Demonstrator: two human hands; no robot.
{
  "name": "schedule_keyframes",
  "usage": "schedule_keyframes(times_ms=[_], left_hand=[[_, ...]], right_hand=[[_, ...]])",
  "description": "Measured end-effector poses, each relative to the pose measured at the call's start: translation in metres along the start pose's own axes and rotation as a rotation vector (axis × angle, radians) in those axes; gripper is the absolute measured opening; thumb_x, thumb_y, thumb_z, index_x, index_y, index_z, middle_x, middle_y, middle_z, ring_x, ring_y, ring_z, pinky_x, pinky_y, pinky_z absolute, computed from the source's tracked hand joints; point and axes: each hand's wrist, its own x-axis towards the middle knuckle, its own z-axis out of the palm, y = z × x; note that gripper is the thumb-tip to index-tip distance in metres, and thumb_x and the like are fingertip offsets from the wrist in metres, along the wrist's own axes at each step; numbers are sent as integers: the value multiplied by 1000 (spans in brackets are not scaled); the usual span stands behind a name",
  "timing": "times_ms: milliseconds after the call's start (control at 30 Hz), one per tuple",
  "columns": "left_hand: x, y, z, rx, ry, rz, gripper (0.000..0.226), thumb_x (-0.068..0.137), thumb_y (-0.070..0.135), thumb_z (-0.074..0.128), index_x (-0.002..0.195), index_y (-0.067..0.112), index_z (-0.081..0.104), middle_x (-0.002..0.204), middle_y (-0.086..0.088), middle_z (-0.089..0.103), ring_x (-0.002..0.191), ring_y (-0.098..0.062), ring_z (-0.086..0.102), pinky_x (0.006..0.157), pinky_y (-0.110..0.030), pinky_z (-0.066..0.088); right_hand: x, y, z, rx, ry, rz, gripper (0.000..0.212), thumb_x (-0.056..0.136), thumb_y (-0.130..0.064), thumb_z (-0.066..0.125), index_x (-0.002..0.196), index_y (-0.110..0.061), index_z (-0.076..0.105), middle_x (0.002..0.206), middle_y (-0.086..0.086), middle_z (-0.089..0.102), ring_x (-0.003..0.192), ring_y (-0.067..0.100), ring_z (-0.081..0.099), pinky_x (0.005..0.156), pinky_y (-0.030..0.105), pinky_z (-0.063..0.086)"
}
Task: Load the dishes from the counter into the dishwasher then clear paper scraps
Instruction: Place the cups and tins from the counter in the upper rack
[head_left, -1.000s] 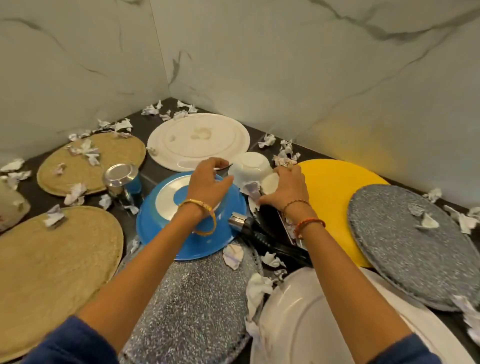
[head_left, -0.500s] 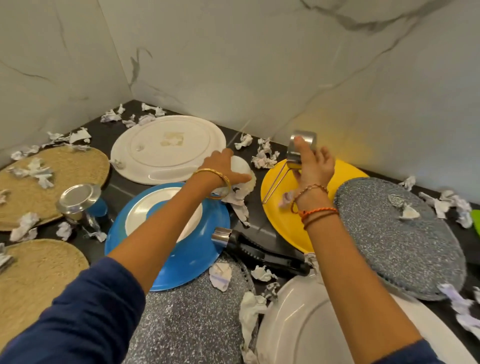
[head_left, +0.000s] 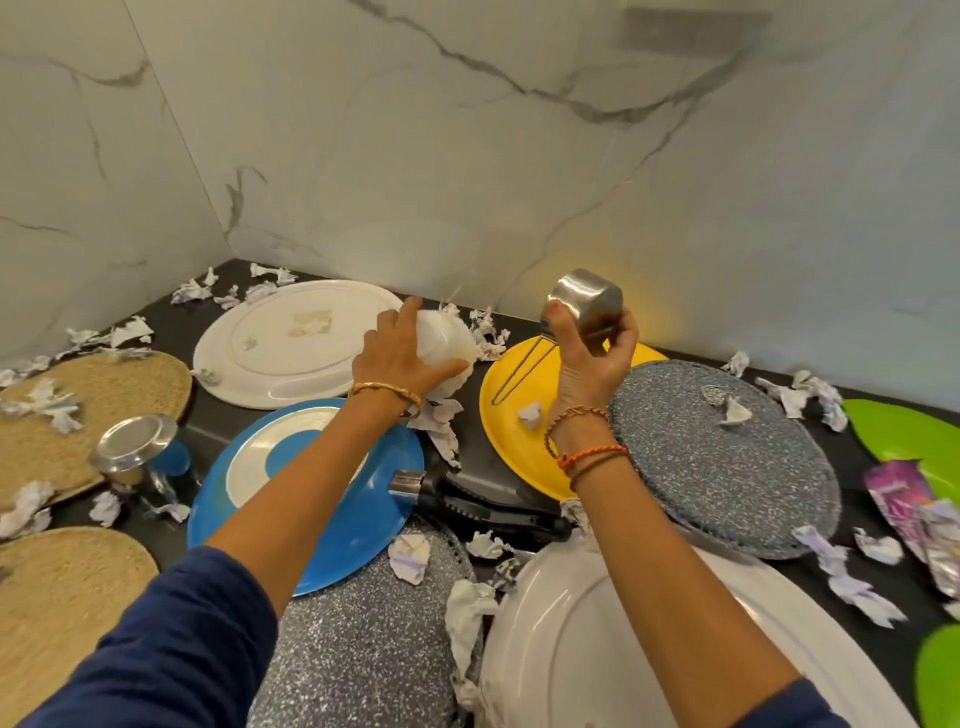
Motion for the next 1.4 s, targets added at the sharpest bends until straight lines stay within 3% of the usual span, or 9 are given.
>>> schedule_keyframes(times_ms=[167, 300, 400, 633, 767, 933, 1067, 1167, 1400], left_hand=[[-33, 29, -29, -548, 252, 65, 80, 71, 54, 69, 136, 20, 38, 125, -9, 49, 112, -27, 49, 87, -33, 43], [-64, 60, -50, -1367, -39, -223, 66, 65, 60, 56, 118, 22, 50, 103, -7, 58, 90, -24, 58, 56, -29, 56], [-87, 78, -62, -1577, -375, -279, 60, 68, 61, 49, 113, 22, 51, 93, -6, 60, 85, -22, 58, 54, -28, 54], [-134, 144, -47, -1413, -422, -79, 23, 90, 50, 38, 90, 34, 55, 88, 4, 59, 78, -16, 57, 62, -32, 48], [-180, 191, -30, -1326, -480, 55, 20, 91, 44, 45, 86, 29, 57, 79, 7, 60, 65, -8, 60, 57, -24, 51], [-243, 250, -8, -1327, -677, 121, 21, 90, 42, 46, 81, 27, 57, 80, 1, 60, 68, -13, 58, 57, -28, 52], [-321, 310, -1, -1353, -779, 241, 20, 88, 38, 53, 74, 25, 61, 75, 2, 61, 70, -15, 57, 52, -21, 51], [-391, 349, 11, -1359, -789, 408, 20, 71, 46, 64, 68, 27, 68, 72, 10, 66, 72, -11, 60, 66, -25, 51], [-560, 421, 58, -1284, -943, 527, 19, 75, 48, 62, 68, 31, 63, 60, 18, 64, 57, 2, 56, 59, -18, 43]], right_hand=[[-14, -32, -4, 167, -73, 31, 79, 49, -26, 80, 121, -14, 51, 106, 0, 58, 90, 10, 60, 76, 29, 55], [-24, -58, -16, 214, -118, 64, 63, 44, -41, 74, 103, -24, 59, 95, -3, 60, 80, 6, 59, 61, 23, 52], [-36, -84, -30, 150, -114, 29, 56, 42, -45, 71, 93, -25, 60, 95, 1, 60, 80, 10, 57, 55, 19, 48], [-55, -159, -101, -41, 141, -94, 16, 75, -17, 74, 82, -19, 59, 84, 4, 59, 68, 10, 53, 56, 21, 45], [-74, -200, -146, -210, 286, -325, 27, 70, -10, 78, 86, -13, 56, 77, -9, 51, 68, 3, 46, 61, 11, 43], [-114, -253, -216, -296, 397, -417, 67, 59, -13, 84, 120, -6, 58, 114, 8, 64, 96, 15, 60, 89, 37, 52], [-149, -314, -285, -157, 457, -425, 46, 69, -7, 77, 112, -9, 61, 99, 3, 66, 75, 9, 61, 69, 24, 53], [-176, -358, -350, -174, 477, -474, 28, 74, -10, 74, 99, -15, 62, 82, -3, 64, 64, 2, 59, 53, 16, 48], [-247, -437, -522, -340, 708, -444, 46, 77, -23, 72, 120, -14, 57, 101, 3, 64, 64, -1, 60, 52, 15, 47]])
